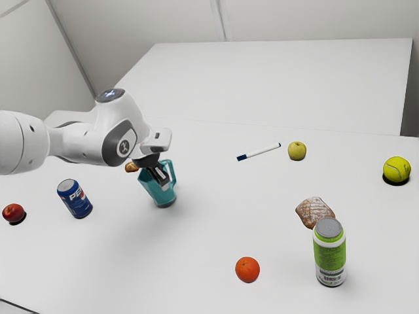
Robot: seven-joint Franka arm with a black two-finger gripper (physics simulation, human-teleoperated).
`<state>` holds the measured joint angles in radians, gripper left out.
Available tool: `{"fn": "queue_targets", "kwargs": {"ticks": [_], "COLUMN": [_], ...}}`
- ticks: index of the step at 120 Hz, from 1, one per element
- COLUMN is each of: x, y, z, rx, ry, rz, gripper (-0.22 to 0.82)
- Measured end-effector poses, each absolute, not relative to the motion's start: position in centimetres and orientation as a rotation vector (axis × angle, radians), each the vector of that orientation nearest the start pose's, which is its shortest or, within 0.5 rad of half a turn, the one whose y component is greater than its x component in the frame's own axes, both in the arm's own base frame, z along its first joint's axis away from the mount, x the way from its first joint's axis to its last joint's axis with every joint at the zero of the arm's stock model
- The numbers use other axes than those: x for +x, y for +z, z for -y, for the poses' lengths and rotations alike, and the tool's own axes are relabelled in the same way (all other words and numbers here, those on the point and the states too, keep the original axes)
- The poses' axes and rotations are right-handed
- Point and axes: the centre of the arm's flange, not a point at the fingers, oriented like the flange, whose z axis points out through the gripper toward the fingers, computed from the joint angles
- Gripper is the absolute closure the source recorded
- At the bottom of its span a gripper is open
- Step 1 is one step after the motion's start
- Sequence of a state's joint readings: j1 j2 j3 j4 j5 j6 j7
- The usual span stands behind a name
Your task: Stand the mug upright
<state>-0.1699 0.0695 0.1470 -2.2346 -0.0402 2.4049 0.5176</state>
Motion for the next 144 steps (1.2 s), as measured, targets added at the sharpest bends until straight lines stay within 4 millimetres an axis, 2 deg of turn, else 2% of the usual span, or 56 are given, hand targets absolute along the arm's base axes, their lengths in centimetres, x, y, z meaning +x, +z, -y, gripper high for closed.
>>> {"fn": "queue_targets", "kwargs": {"ticks": [32,56,81,98,108,120,126,144], "x": [54.5,54.5,55.2,58.2,60.1,61.8,62.5,62.3], "y": [35.4,36.8,41.0,46.4,49.1,50.4,50.1,49.8], "z": [1.3,1.3,1.4,1.5,1.2,-0.5,-0.7,-0.5], "rx": [-3.034,-3.039,-3.041,-3.069,-3.097,-3.130,-3.143,-3.169], "ry": [-0.182,-0.217,-0.297,-0.325,-0.263,-0.154,-0.086,0.062], "rz": [-0.755,-0.728,-0.705,-0.660,-0.612,-0.523,-0.493,-0.427], "gripper": [0.44,0.24,0.11,0.06,0.04,0.02,0.02,0.01]}}
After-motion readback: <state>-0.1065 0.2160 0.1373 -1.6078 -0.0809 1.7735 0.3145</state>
